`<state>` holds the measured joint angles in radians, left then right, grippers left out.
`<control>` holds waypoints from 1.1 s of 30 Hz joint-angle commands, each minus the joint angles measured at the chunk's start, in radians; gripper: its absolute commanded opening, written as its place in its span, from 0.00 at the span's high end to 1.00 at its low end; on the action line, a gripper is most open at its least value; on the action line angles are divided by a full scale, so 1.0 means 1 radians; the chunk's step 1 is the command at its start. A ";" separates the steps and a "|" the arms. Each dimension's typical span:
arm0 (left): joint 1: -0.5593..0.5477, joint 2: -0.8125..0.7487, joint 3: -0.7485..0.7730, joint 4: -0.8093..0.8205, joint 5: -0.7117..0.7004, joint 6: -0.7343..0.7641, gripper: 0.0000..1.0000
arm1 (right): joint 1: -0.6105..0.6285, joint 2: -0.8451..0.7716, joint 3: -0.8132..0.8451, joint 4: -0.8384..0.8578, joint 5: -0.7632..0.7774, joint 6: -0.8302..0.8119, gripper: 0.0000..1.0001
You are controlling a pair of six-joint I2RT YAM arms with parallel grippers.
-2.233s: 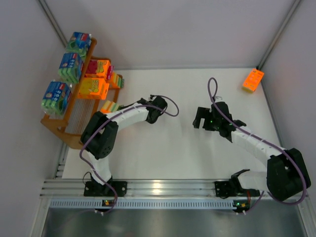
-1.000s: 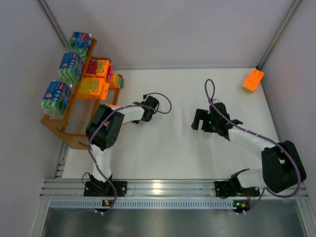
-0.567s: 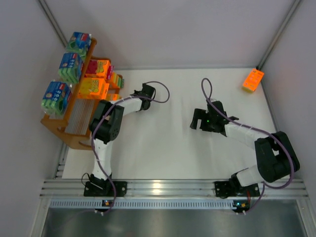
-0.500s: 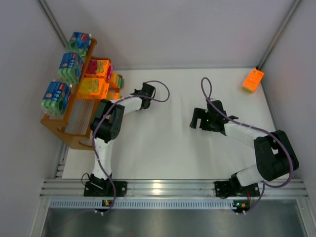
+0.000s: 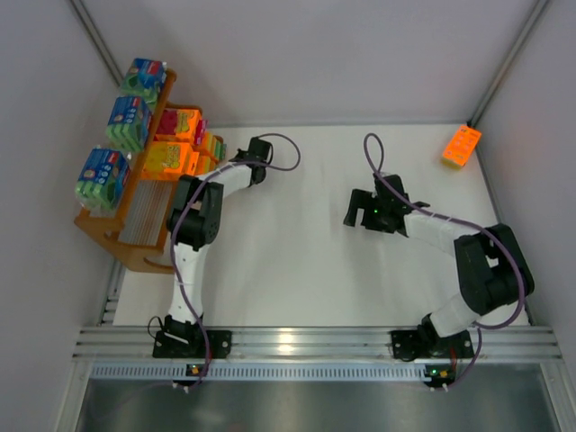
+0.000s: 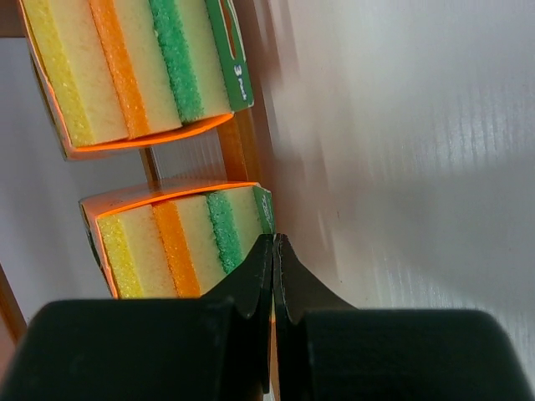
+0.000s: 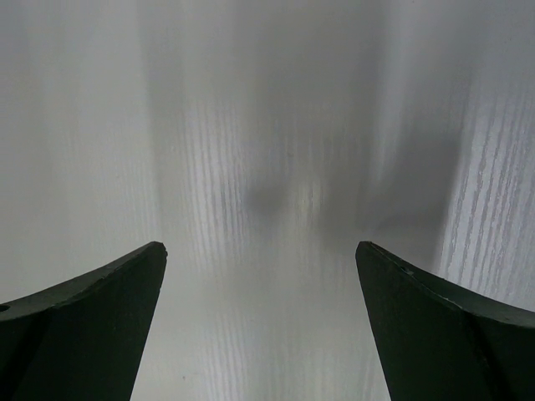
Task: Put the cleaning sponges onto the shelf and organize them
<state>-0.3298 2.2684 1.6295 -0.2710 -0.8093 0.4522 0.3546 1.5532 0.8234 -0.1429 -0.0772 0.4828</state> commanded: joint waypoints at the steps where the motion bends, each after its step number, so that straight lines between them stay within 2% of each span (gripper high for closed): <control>1: 0.008 0.034 0.039 0.029 0.032 0.028 1.00 | -0.013 0.015 0.052 0.028 -0.004 0.005 0.01; 16: 0.038 0.037 0.044 0.052 0.084 0.077 1.00 | -0.014 0.076 0.120 0.023 -0.026 0.005 0.01; 33: 0.051 0.049 0.053 0.079 0.094 0.121 1.00 | -0.014 0.084 0.123 0.031 -0.030 0.027 0.01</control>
<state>-0.2913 2.2963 1.6573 -0.2165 -0.7696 0.5762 0.3504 1.6318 0.9001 -0.1452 -0.1001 0.4999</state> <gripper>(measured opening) 0.017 0.993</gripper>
